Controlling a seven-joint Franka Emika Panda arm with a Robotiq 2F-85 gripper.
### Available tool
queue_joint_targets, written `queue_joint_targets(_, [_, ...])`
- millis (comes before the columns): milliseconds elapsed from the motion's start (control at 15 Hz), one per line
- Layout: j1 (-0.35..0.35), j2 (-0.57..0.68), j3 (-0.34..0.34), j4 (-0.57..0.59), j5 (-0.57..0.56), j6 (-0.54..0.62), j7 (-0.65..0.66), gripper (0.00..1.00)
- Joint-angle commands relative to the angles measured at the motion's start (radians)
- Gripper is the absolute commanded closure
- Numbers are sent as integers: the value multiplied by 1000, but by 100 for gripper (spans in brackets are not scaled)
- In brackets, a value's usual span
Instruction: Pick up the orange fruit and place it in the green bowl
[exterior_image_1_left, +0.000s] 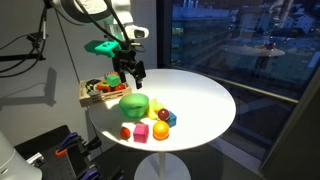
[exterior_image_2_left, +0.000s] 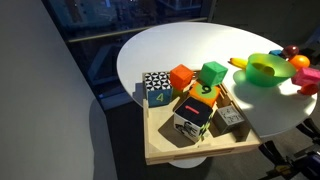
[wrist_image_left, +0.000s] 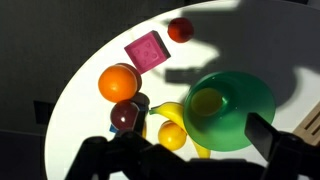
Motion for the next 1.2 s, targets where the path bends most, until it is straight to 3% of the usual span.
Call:
queue_joint_targets(0, [10,6,-11,1,-3,13,-14,0])
queue_joint_targets(533, [11,13,-12,-2,-3,17,-18,0])
queue_joint_targets(1133, [12,4,-39,-78,-15,18,-125,0])
